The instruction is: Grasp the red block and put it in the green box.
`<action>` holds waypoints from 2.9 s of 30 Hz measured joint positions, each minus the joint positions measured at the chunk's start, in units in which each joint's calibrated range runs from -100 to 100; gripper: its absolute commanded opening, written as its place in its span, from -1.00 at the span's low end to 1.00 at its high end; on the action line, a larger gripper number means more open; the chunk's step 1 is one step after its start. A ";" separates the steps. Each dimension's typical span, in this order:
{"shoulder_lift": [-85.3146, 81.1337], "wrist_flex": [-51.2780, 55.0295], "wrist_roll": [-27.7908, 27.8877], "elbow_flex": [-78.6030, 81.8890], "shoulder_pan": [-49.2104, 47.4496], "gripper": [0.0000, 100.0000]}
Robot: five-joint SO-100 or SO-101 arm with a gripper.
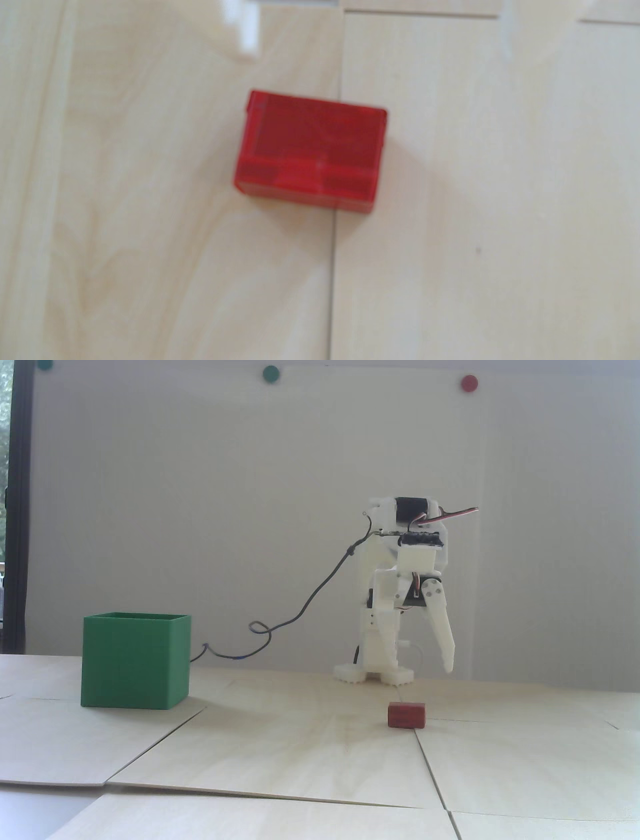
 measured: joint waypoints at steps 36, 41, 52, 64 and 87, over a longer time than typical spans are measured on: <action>11.04 3.24 0.00 -12.18 1.15 -0.50; 11.04 3.24 0.00 -12.18 1.15 -0.50; 11.29 5.82 0.00 -12.18 1.15 -0.50; 14.53 9.07 0.00 -12.18 1.15 -0.50; 21.34 14.48 0.00 -30.08 1.99 -0.50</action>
